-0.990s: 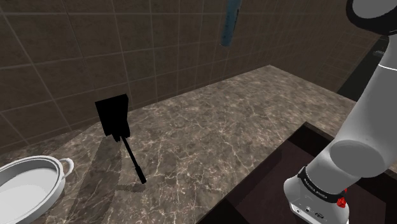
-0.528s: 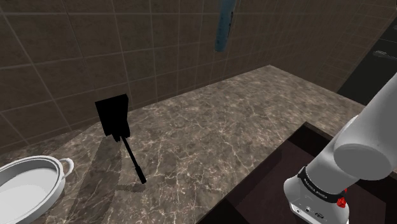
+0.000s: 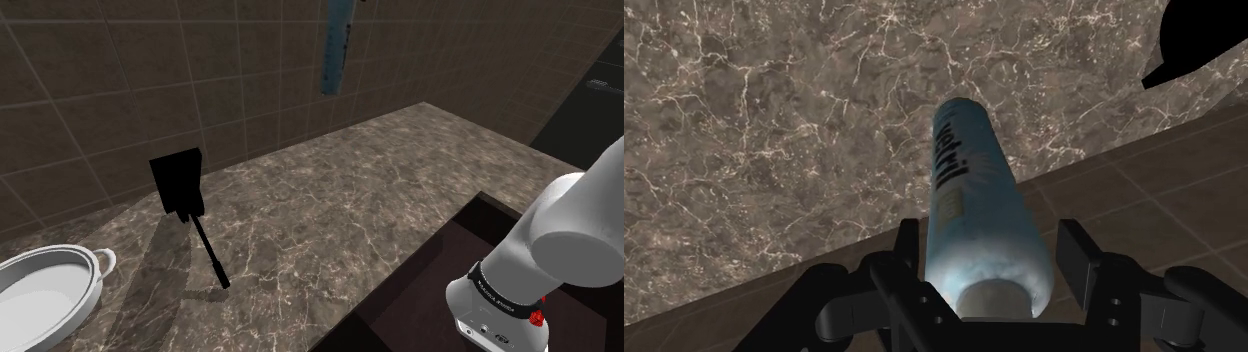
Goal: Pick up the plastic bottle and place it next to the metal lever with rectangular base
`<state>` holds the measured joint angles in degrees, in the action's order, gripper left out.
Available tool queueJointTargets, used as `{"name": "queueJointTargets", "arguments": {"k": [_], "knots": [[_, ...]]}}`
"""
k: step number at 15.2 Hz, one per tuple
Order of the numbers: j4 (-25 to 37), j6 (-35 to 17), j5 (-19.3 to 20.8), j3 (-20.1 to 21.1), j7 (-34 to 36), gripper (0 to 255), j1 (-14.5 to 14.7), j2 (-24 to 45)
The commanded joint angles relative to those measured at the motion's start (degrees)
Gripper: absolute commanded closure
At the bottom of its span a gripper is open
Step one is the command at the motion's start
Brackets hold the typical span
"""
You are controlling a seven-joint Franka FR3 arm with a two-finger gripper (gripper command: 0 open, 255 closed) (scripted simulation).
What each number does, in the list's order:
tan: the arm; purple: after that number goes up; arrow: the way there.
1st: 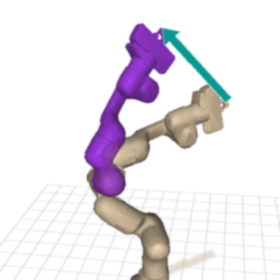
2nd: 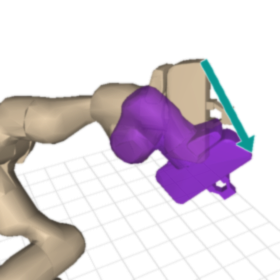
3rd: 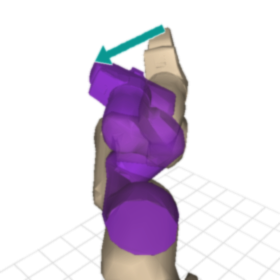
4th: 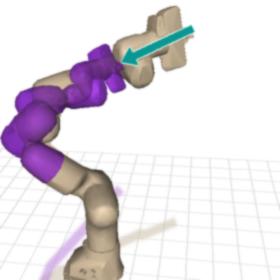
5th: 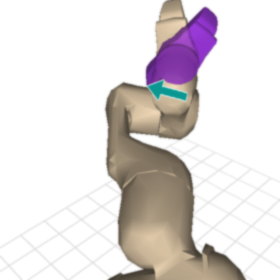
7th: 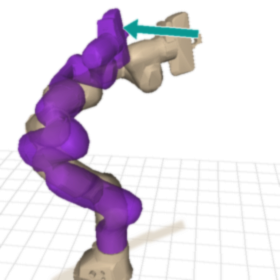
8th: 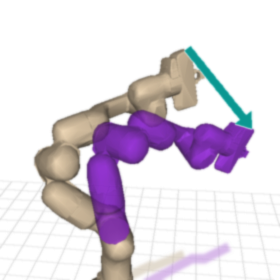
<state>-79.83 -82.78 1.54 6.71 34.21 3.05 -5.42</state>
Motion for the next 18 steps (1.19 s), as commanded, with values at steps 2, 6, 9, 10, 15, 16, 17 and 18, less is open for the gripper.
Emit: {"name": "queueJointTargets", "arguments": {"k": [2,6,9,10,15,16,17,18], "knots": [[-1.34,0.13,0.15,2.12,3.84,255,1.64,-1.39],[-1.84,0.48,0.44,5.48,9.56,255,4.07,-2.01],[-1.37,0.91,0.79,8.11,13.97,255,5.93,-1.75],[-1.05,1.09,0.95,9.00,15.46,255,6.57,-1.52],[1.81,2.27,2.24,13.65,23.16,255,9.92,0.80],[2.66,2.58,2.64,14.62,24.75,255,10.64,1.51],[3.85,3.00,3.21,15.81,26.75,255,11.61,2.52],[2.29,2.01,2.94,15.66,26.66,255,11.53,1.90]]}}
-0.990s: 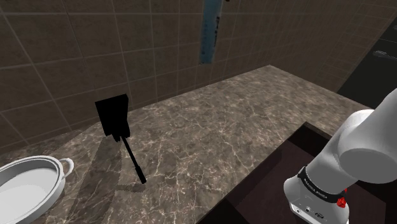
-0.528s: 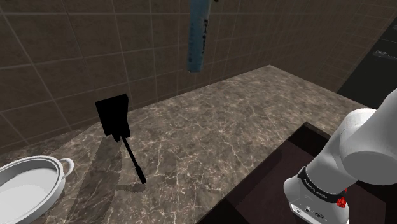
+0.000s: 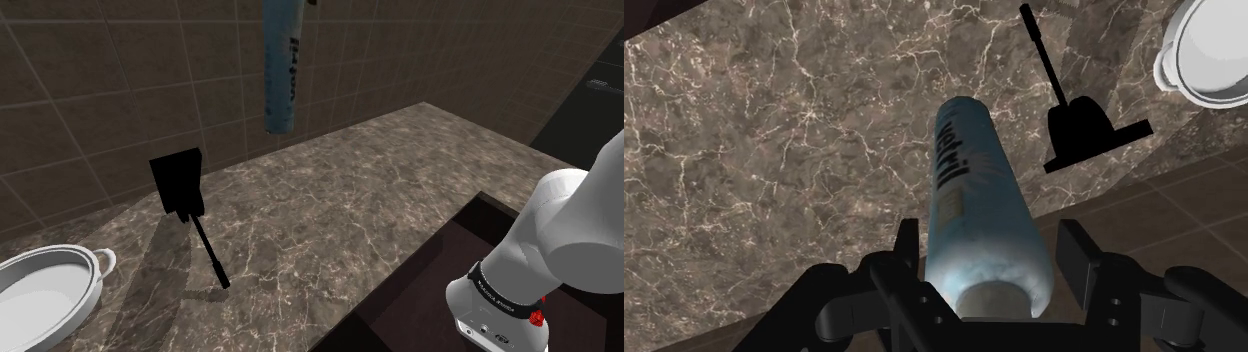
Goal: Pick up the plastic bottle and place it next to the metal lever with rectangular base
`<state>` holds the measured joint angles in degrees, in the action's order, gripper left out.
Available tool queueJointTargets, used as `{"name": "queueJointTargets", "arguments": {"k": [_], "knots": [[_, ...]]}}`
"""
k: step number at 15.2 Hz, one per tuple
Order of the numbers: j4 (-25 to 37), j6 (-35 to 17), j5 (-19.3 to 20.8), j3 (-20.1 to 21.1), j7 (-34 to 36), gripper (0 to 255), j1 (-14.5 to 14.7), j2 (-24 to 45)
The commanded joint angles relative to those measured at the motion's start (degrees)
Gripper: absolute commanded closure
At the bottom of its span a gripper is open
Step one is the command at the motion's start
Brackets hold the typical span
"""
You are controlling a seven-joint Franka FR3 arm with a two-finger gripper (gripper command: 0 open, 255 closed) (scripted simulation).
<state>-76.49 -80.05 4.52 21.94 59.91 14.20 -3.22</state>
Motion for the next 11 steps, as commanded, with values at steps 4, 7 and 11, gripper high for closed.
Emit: {"name": "queueJointTargets", "arguments": {"k": [4,7,11], "knots": [[-6.83,-4.52,-0.96,-0.04,0.65,255,0.11,-2.48],[-10.77,-7.21,-1.49,-0.31,0.48,255,0.02,-3.84],[-15.60,-10.65,-2.05,-0.59,0.33,255,-0.03,-5.35]]}}
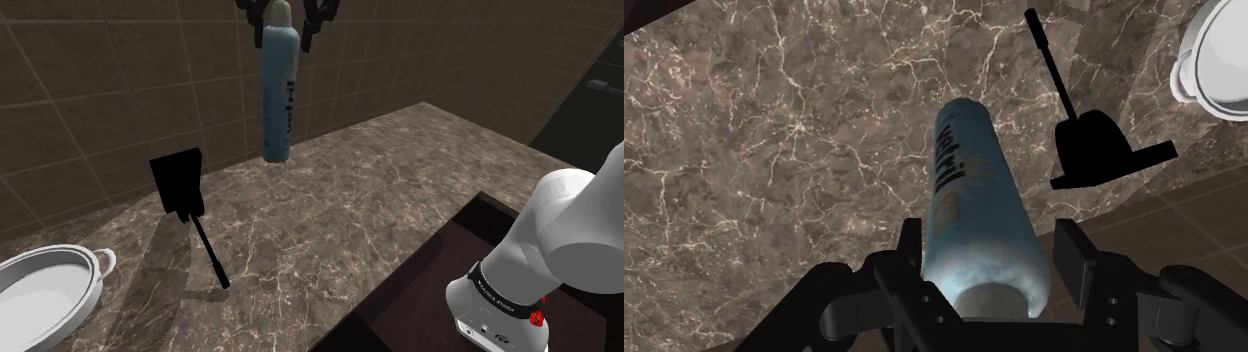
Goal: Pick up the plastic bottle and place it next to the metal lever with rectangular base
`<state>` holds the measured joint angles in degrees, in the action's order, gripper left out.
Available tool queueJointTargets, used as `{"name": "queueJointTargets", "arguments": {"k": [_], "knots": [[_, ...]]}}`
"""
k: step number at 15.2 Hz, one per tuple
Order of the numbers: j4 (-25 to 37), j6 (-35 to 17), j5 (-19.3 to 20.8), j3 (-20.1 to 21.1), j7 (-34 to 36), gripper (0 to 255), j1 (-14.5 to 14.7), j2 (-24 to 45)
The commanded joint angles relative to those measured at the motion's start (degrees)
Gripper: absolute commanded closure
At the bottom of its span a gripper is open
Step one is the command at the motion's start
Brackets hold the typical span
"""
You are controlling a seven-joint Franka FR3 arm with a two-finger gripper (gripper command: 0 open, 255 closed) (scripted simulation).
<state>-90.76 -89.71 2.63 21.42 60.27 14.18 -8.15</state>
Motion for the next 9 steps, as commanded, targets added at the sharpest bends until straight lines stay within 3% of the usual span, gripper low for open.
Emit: {"name": "queueJointTargets", "arguments": {"k": [1,9], "knots": [[-2.48,-1.83,-0.28,-0.13,-0.06,255,-0.01,-0.75],[-10.86,-8.33,-0.97,-0.40,-0.13,255,0.07,-2.78]]}}
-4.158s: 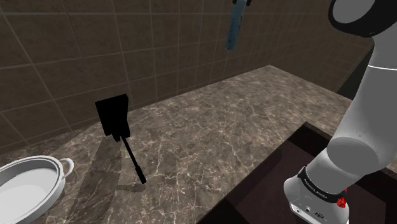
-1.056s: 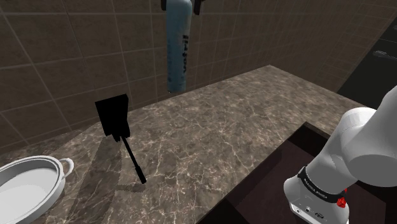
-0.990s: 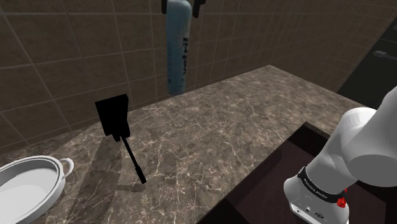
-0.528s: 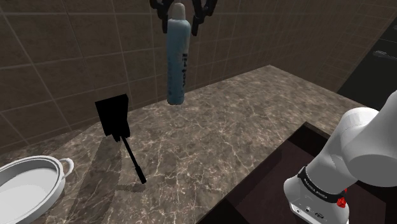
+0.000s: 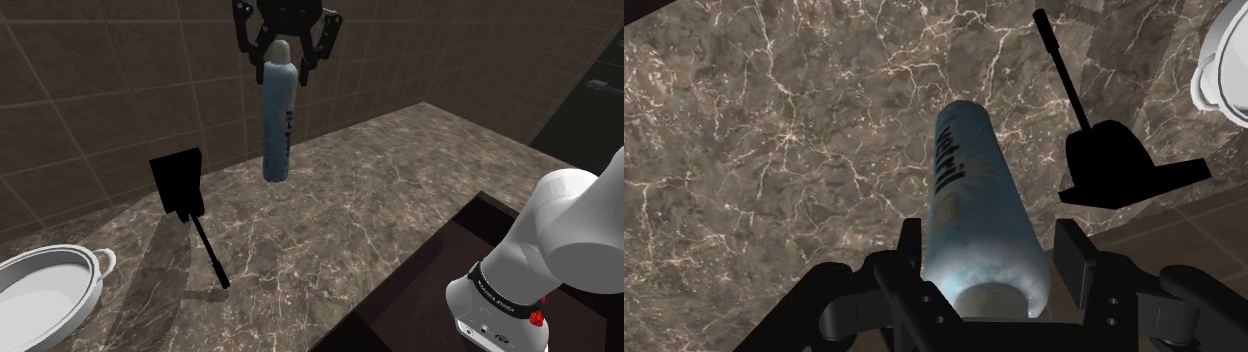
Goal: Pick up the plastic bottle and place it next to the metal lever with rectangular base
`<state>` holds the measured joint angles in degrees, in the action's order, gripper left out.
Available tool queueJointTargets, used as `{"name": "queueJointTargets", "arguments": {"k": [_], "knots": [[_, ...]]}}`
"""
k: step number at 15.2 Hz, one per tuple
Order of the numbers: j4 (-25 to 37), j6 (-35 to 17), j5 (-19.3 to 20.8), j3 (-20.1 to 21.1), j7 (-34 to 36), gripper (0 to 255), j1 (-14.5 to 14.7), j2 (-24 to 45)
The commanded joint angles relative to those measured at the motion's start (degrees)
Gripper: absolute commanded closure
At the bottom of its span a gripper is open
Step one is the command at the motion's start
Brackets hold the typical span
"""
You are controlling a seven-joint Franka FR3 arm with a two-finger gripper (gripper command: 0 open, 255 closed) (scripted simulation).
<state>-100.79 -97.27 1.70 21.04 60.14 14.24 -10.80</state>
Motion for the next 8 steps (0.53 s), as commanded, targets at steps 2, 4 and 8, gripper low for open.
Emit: {"name": "queueJointTargets", "arguments": {"k": [2,4,8], "knots": [[-2.73,-2.34,-0.15,-0.04,0.03,255,0.04,-0.47],[-4.58,-3.91,-0.25,-0.05,0.07,255,0.07,-0.77],[-8.08,-7.02,-0.37,-0.04,0.18,255,0.14,-1.18]]}}
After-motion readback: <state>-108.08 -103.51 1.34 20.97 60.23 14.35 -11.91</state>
